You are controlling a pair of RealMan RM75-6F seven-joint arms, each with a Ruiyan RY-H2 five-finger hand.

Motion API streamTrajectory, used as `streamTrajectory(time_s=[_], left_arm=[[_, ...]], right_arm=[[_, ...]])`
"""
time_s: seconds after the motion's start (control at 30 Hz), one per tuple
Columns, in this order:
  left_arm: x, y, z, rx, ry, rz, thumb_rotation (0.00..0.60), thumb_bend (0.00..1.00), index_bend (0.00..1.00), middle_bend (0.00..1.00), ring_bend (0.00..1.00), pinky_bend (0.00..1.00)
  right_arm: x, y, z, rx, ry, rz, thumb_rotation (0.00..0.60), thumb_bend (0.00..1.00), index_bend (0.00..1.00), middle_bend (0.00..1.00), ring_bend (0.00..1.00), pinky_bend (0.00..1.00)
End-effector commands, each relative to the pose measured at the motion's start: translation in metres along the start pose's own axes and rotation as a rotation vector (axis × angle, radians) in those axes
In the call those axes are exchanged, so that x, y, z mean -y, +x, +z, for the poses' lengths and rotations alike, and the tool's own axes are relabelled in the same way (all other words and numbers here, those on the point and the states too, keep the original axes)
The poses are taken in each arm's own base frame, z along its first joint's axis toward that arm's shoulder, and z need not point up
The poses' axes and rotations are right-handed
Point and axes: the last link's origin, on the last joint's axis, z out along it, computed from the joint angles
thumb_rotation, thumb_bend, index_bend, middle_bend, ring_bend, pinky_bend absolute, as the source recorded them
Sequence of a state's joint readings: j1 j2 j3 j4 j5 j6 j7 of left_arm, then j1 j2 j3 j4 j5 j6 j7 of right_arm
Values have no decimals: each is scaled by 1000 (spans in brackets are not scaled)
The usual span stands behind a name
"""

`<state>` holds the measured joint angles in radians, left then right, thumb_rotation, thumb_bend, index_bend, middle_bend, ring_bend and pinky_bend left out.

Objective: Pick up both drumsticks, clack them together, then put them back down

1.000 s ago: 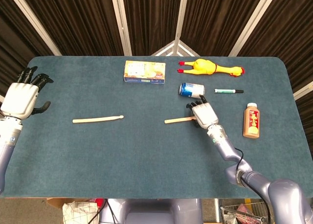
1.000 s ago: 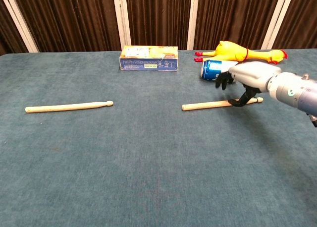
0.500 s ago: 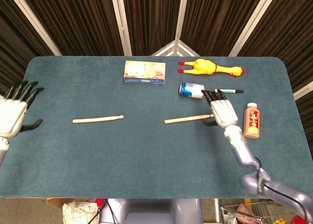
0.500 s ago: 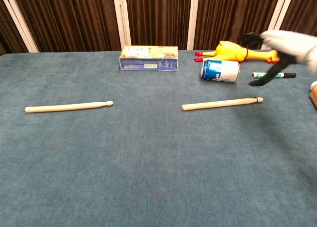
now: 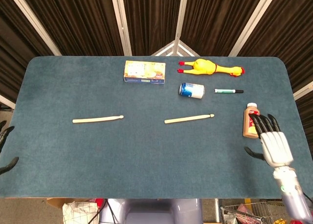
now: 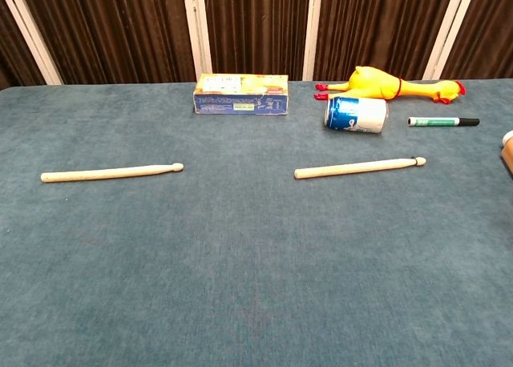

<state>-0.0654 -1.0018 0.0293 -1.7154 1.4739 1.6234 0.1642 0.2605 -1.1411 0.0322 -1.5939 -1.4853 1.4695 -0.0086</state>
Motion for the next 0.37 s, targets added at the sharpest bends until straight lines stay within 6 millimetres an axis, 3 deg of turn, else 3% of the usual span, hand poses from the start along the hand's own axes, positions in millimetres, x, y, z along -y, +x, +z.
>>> streamTrajectory(time_s=[0.03,0.37], left_arm=[[8,-11,-12,32,48,-38,600,321,139,8,0,0],[9,-5,-20,-6,54,-46,600,321,139,5,0,0]], right_arm=[[-3,11,-29,-1,-8,-35,600,204,26,101,86,45],[-14,26,-52,40,-23,-87,600,204,11,73,75,44]])
